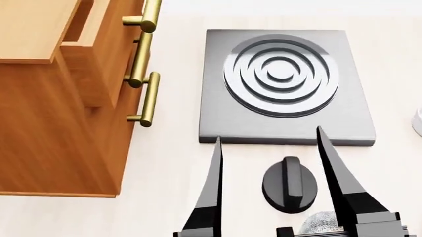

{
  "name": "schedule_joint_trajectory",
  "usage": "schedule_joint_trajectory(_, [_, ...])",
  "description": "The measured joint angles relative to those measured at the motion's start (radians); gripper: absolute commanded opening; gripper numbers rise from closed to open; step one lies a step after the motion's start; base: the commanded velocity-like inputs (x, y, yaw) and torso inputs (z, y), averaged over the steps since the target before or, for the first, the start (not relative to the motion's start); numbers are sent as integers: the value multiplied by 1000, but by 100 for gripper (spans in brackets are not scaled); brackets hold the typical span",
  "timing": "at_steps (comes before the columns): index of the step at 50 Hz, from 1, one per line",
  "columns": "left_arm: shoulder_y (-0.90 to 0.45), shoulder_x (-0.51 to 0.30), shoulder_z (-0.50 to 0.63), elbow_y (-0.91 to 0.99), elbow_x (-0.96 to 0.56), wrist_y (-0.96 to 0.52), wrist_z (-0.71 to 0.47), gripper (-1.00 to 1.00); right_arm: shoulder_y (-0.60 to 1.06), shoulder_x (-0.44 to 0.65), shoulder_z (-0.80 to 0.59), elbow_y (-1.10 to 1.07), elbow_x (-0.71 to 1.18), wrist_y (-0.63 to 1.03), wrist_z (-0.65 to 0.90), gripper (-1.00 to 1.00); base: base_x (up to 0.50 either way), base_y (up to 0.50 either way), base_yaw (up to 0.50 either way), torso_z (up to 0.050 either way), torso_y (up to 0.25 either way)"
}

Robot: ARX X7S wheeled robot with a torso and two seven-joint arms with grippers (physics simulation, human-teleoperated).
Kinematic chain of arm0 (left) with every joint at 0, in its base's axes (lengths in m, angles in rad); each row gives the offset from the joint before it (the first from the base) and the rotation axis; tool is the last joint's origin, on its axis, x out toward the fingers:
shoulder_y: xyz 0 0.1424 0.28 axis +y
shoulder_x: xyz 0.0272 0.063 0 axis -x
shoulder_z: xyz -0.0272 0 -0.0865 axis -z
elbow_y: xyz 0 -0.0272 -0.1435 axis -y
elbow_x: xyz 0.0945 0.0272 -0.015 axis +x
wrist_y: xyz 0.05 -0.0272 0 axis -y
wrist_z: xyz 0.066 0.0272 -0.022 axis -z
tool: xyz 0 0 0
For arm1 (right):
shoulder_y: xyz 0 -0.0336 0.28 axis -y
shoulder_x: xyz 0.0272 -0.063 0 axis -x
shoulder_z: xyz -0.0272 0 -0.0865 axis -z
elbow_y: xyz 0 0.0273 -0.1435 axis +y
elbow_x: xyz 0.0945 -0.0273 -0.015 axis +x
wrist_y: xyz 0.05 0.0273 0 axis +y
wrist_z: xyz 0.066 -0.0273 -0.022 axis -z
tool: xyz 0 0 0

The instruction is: Pick the akita bowl on the wooden cabinet and place it on the plate.

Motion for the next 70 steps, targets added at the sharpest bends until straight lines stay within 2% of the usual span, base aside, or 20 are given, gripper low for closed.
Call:
schedule_joint_trajectory(10, [-5, -4, 4, -1, -12, 1, -7, 100, 2, 5, -4, -2, 2, 2, 8, 100, 248, 0, 0, 0, 0])
schedule_joint_trajectory(45, [-16, -18, 19, -12, -46, 12, -29, 100, 1, 26, -16, 2, 6, -18, 37, 100, 39, 0, 0, 0, 0])
schedule_joint_trajectory(61, [-121, -1, 60, -109, -46, 7, -17, 100, 0, 33, -18, 7, 14, -26, 49, 100, 0, 0, 0, 0, 0])
schedule_joint_trajectory(70, [-186, 10, 133, -225, -7, 52, 42, 100, -1, 36, -11, 24, 25, -38, 54, 100, 0, 0, 0, 0, 0])
